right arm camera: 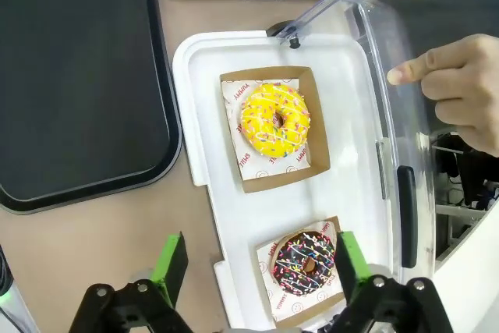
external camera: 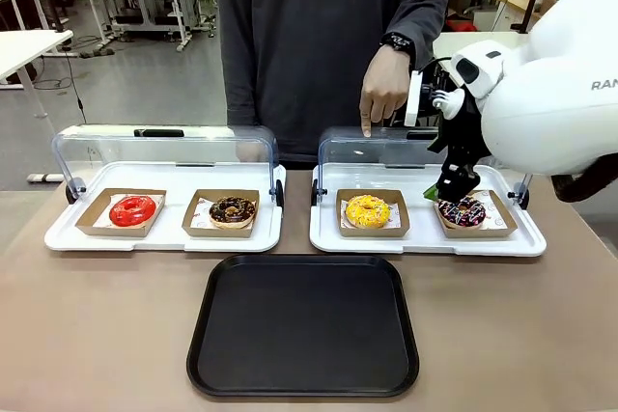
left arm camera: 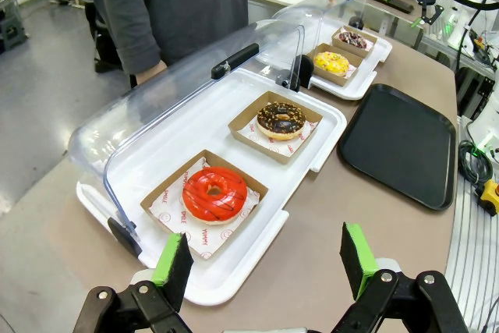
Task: Move the third donut from the left to the tray.
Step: Pick up the Paper togo box containing the Donut indicated by the person and place it on the Handle tray.
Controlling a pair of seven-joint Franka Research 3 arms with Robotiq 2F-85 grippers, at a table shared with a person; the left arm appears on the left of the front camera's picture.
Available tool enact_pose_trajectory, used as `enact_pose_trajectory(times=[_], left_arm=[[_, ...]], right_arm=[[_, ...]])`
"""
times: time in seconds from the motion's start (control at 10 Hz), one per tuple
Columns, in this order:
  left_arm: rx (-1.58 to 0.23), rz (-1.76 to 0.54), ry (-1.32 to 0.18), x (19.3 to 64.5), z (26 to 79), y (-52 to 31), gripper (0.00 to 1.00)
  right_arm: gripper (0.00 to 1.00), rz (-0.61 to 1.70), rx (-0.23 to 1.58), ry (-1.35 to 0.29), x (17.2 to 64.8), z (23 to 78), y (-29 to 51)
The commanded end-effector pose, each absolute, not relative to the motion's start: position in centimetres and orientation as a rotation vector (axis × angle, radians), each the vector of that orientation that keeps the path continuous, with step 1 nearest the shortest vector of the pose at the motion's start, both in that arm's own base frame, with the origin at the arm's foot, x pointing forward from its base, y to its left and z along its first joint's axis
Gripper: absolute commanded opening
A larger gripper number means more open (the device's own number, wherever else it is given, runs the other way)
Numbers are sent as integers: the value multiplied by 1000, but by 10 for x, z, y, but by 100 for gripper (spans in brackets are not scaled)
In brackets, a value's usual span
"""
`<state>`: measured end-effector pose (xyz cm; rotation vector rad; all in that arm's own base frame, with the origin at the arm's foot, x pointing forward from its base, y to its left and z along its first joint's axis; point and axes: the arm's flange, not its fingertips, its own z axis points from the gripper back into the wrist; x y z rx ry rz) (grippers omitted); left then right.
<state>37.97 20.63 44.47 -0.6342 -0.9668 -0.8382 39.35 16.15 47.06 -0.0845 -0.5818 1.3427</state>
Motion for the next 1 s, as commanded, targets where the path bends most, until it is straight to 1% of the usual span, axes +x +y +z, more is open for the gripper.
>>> enact_pose_trajectory(times=[0.0, 0.1, 0.3, 0.6, 0.9], left_arm=[[-639, -845, -973, 379, 447, 207, 100], [-639, -845, -973, 379, 447, 207, 100], [-639, -845, -973, 379, 447, 207, 100], [-639, -845, -973, 379, 447, 207, 100], [-639, -845, -973, 379, 447, 207, 100]], right_arm=[[100, 1342, -88, -581, 393, 470, 162], [100, 1344, -94, -502, 410, 461, 175], [100, 1370, -105, -437, 422, 444, 186], [100, 1427, -91, -389, 433, 407, 195], [100, 1461, -126, -396, 444, 379, 201]])
